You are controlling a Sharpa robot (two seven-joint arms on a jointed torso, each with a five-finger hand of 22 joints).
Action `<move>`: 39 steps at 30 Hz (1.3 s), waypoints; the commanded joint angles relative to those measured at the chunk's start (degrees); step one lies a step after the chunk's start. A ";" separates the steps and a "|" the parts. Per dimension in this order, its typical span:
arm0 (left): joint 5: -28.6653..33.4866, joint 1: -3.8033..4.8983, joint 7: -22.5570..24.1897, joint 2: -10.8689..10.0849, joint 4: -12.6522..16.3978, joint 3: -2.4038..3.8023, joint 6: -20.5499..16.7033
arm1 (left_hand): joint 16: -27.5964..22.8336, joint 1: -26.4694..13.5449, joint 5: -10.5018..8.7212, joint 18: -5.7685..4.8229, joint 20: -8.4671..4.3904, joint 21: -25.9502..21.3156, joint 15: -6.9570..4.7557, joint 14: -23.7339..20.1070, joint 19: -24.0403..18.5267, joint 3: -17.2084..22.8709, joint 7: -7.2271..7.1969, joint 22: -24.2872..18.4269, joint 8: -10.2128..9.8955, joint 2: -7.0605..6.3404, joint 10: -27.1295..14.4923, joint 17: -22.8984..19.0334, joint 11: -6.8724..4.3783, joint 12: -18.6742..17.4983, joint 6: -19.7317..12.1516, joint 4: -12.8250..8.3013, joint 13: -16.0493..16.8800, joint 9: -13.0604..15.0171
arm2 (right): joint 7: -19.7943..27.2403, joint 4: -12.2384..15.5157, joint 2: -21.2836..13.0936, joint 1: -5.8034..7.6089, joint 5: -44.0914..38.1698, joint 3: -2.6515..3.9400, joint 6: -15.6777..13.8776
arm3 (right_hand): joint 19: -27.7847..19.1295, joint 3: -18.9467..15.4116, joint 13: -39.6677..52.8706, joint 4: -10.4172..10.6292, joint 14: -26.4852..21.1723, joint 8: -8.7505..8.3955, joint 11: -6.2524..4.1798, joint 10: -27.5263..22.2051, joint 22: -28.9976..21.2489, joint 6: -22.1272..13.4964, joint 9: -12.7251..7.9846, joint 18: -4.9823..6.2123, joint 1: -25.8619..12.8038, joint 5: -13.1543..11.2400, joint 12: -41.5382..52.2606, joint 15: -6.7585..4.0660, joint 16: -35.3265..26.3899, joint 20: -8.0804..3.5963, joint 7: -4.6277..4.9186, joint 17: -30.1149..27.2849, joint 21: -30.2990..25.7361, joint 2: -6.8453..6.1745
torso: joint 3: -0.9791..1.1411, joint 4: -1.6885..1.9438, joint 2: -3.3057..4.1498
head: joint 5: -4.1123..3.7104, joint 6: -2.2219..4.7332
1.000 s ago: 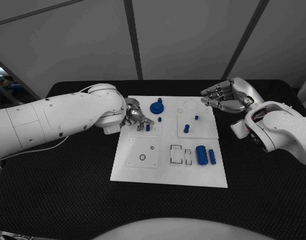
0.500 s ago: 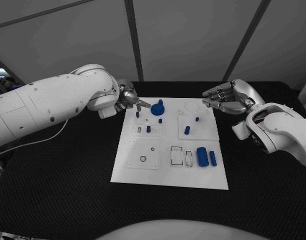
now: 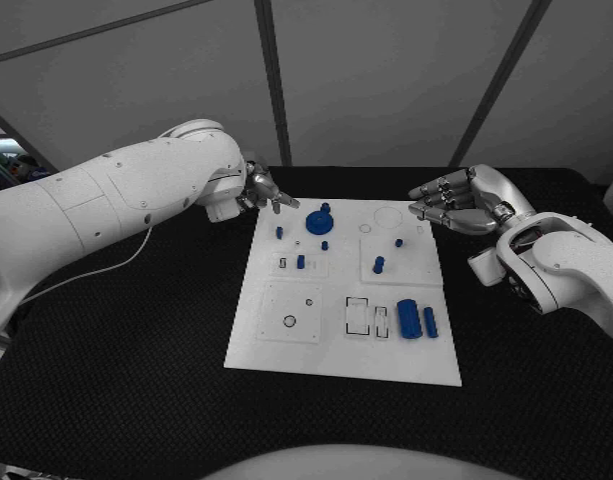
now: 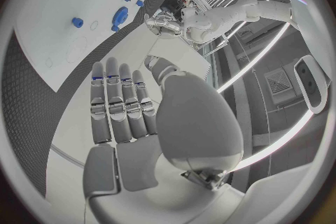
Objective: Assemble the parts on the task board
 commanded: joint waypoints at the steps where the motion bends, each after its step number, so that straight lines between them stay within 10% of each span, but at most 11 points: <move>1: -2.53 0.06 1.26 0.89 -1.83 -0.32 4.63 | -0.02 0.72 0.15 -0.31 0.31 -0.16 0.49 0.06 0.15 -0.63 0.35 0.27 -0.40 0.32 -0.25 0.07 -0.05 0.48 0.32 0.10 0.14 -0.37 | 0.17 0.05 0.10 0.07 0.14 0.03 0.41 | -0.03 0.14 -0.06 0.04 -0.69 -0.21 0.14 -0.44 -0.18 -0.28 -0.06 0.24 -0.68 0.36 -0.16 0.02 -0.19 0.44 0.06 -0.12 -0.51 -0.09 | -0.01 0.01 0.05 | 0.02 -0.16; 14: -4.57 -0.95 1.75 2.80 -6.86 -1.10 6.26 | 0.58 1.29 0.14 -0.47 0.27 0.41 0.39 0.34 0.69 -1.61 0.17 1.05 -0.35 0.97 -0.05 0.69 -0.20 0.73 1.30 0.60 0.03 -1.48 | 0.16 0.10 0.20 0.07 0.14 0.03 0.43 | -0.03 0.14 -0.06 0.04 -0.69 -0.21 0.14 -0.44 -0.18 -0.28 -0.06 0.24 -0.68 0.36 -0.16 0.02 -0.19 0.44 0.06 -0.12 -0.51 -0.09 | -0.03 -0.01 -0.07 | 0.18 -0.49; 39: -3.95 -1.06 1.64 2.23 -5.21 -1.14 7.50 | 1.46 2.02 0.16 -0.66 0.04 1.04 0.09 0.86 1.32 -3.10 -0.26 1.95 -0.11 1.76 0.71 1.58 -0.57 1.37 2.79 1.29 0.24 -2.88 | 0.08 -0.21 0.52 0.06 0.14 0.03 0.50 | -0.03 0.19 -0.05 0.00 -0.73 -0.21 0.14 -0.47 -0.23 -0.31 -0.06 0.25 -0.67 0.37 -0.15 0.03 -0.17 0.46 0.07 -0.15 -0.59 -0.03 | -0.03 0.09 -0.09 | -0.01 -0.63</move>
